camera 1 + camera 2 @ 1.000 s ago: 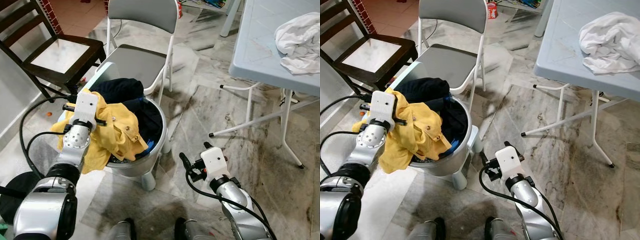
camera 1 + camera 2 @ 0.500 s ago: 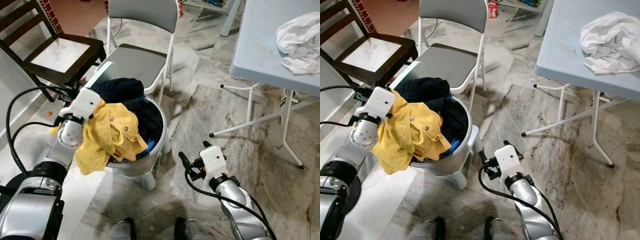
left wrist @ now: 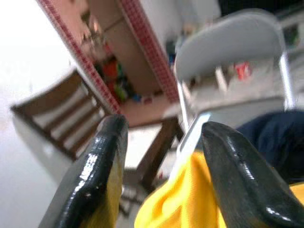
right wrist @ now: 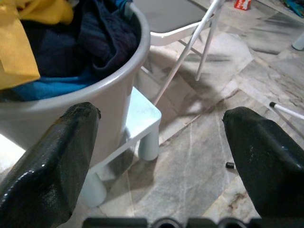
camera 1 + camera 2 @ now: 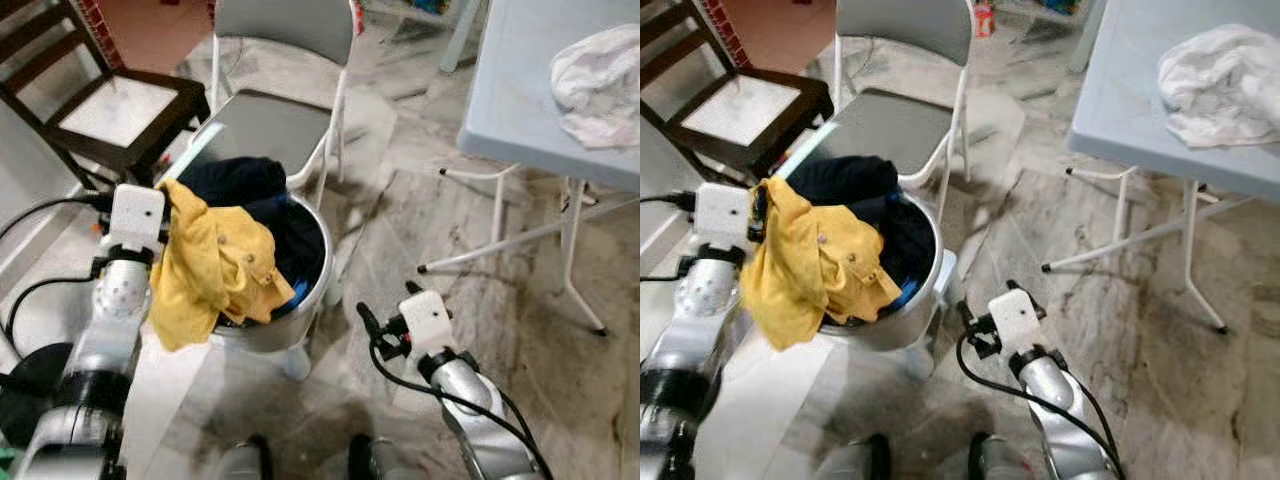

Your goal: Hang hanger

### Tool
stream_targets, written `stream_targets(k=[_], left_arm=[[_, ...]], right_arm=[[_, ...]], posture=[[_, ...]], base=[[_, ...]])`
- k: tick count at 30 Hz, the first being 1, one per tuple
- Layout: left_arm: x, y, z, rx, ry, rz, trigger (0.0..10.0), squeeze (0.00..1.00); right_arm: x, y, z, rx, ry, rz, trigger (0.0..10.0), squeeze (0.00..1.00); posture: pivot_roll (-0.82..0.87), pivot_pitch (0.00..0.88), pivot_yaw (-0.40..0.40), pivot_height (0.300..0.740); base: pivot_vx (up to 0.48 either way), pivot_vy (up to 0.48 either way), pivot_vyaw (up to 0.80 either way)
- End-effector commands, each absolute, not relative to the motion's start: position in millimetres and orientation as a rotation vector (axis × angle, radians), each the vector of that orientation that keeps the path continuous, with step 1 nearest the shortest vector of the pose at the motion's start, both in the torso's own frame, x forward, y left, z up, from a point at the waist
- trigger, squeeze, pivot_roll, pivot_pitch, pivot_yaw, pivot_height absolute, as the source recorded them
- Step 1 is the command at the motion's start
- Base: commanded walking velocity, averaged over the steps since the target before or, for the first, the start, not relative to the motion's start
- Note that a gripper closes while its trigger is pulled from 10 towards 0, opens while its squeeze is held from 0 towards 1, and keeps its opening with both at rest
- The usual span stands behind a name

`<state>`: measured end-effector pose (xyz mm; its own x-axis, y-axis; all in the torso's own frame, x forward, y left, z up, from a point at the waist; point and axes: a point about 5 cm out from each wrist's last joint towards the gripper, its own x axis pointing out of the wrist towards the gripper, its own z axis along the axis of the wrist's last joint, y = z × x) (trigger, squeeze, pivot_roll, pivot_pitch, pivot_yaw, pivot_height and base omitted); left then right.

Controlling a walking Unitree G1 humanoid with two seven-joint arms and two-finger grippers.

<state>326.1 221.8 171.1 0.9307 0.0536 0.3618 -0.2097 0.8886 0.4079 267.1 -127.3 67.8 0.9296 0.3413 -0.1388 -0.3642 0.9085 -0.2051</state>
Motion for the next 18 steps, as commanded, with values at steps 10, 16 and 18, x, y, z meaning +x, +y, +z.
stream_targets(k=[10, 16, 18], left_arm=[[272.6, 178.5, 136.1, 0.482, -0.323, -0.087, 10.0, 1.00], [244.7, 183.6, 103.1, 0.519, -0.214, -0.116, 10.0, 1.00], [236.6, 186.1, 93.4, 0.535, -0.180, -0.122, 10.0, 1.00]], right_arm=[[266.5, -122.1, 62.4, -0.227, 0.123, 0.394, 10.0, 0.00], [265.9, -124.7, 62.0, -0.237, 0.129, 0.403, 10.0, 0.00], [265.9, -125.6, 61.8, -0.240, 0.130, 0.404, 10.0, 0.00]], posture=[[0.02, 0.231, -0.009, 0.740], [0.02, 0.236, -0.022, 0.740], [0.01, 0.236, -0.024, 0.740]], base=[[0.000, 0.000, 0.00], [0.000, 0.000, 0.00], [0.000, 0.000, 0.00]])
